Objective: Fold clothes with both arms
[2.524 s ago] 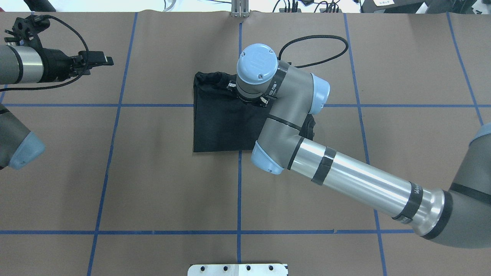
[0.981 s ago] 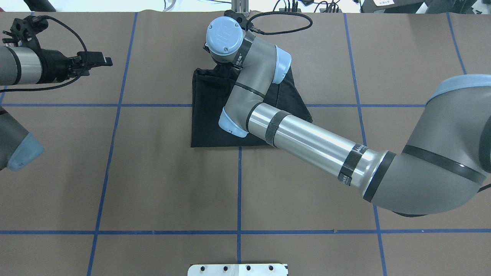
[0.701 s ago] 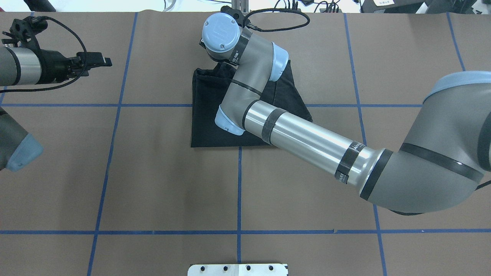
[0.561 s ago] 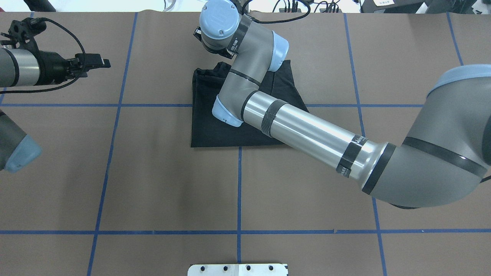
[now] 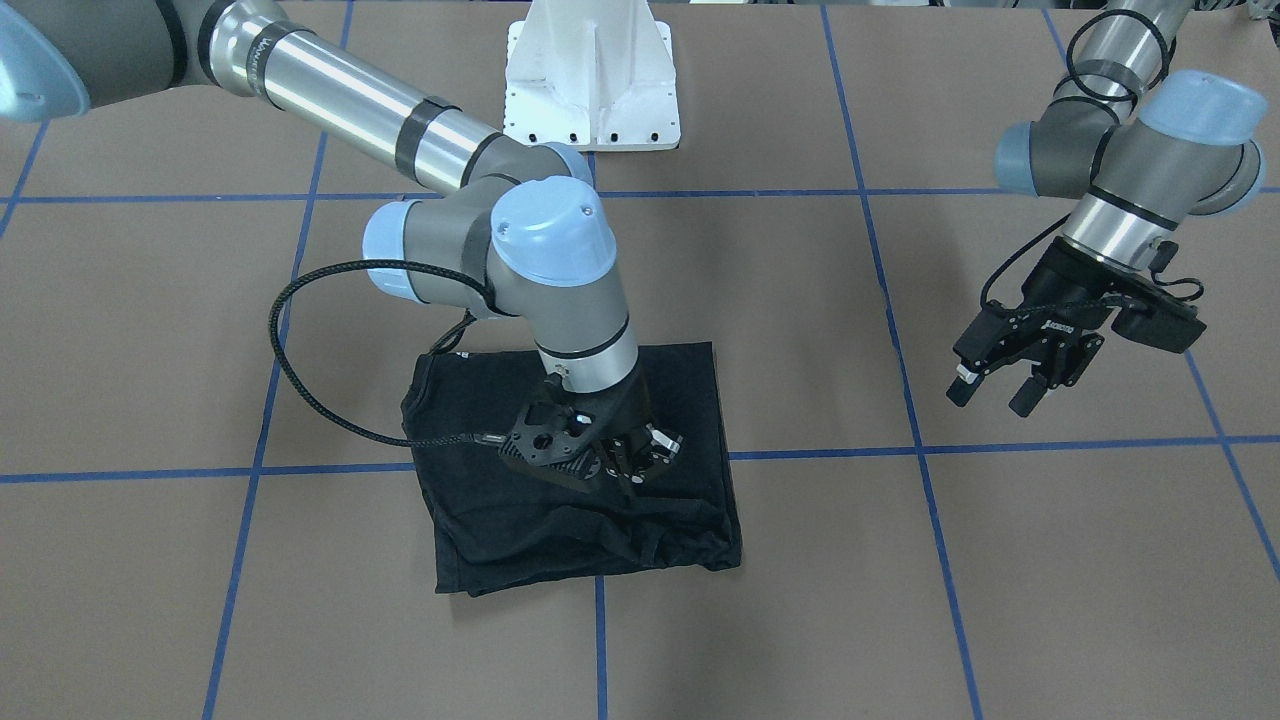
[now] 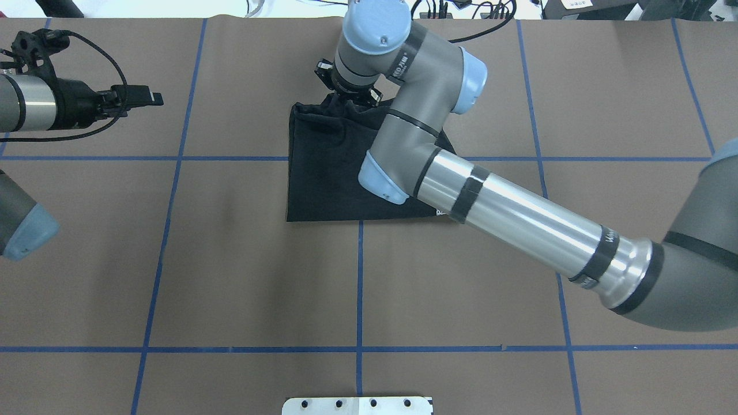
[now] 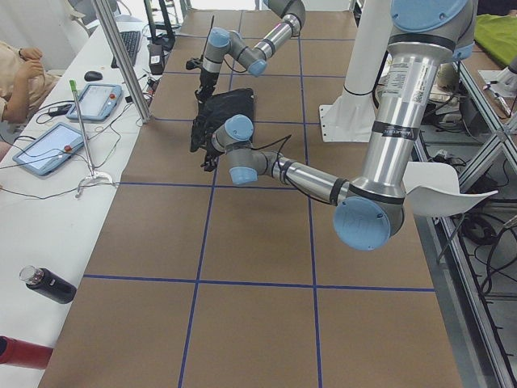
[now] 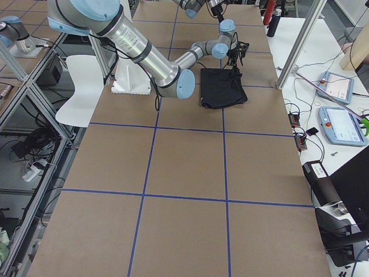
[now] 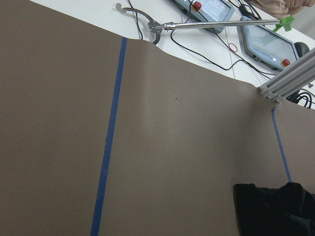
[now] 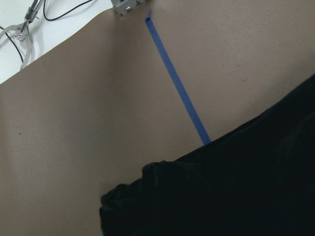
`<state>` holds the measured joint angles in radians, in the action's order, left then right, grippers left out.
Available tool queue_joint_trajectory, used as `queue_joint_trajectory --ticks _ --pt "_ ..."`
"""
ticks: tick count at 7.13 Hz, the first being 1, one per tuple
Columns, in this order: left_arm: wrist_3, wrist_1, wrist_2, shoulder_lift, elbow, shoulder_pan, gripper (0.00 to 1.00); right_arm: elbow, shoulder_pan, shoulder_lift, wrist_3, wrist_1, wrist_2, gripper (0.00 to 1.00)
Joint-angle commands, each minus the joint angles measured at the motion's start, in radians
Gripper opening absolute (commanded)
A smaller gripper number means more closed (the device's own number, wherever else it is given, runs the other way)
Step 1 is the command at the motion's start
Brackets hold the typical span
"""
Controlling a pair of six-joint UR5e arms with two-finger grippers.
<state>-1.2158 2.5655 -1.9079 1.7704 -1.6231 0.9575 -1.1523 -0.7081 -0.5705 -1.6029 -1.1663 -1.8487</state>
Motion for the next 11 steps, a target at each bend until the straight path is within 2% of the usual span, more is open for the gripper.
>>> queue_joint_trajectory --ticks 1,2,3,4,5,6,8,9,11 --pt "0.155 -0.005 -0.064 -0.037 0.000 0.050 1.00 -0.244 -0.071 -0.256 0.093 -0.021 -0.120 0.45" --pt "0.251 -0.005 -0.151 -0.061 0.000 0.111 1.00 -0.361 -0.132 -0.399 0.197 -0.022 -0.186 0.56" --pt "0.333 -0.005 -0.224 -0.090 0.000 0.169 1.00 -0.429 -0.204 -0.511 0.304 -0.021 -0.260 0.56" --pt "0.425 -0.005 -0.299 -0.118 0.002 0.237 1.00 -0.457 -0.293 -0.602 0.415 -0.019 -0.335 0.57" --pt "0.550 -0.007 -0.369 -0.153 0.008 0.312 1.00 -0.498 -0.380 -0.712 0.495 -0.019 -0.372 0.99" --pt "0.665 -0.031 -0.407 -0.190 0.006 0.381 1.00 -0.504 -0.462 -0.800 0.638 -0.019 -0.391 1.00" --pt "0.932 -0.111 -0.413 -0.264 0.000 0.479 1.00 -0.485 -0.635 -0.957 1.059 -0.057 -0.409 1.00" --pt "1.032 -0.158 -0.413 -0.275 0.008 0.516 1.00 -0.481 -0.733 -0.998 1.268 -0.143 -0.426 1.00" --pt "1.223 -0.289 -0.416 -0.305 -0.015 0.570 1.00 -0.494 -0.916 -0.999 1.707 -0.432 -0.438 1.00"
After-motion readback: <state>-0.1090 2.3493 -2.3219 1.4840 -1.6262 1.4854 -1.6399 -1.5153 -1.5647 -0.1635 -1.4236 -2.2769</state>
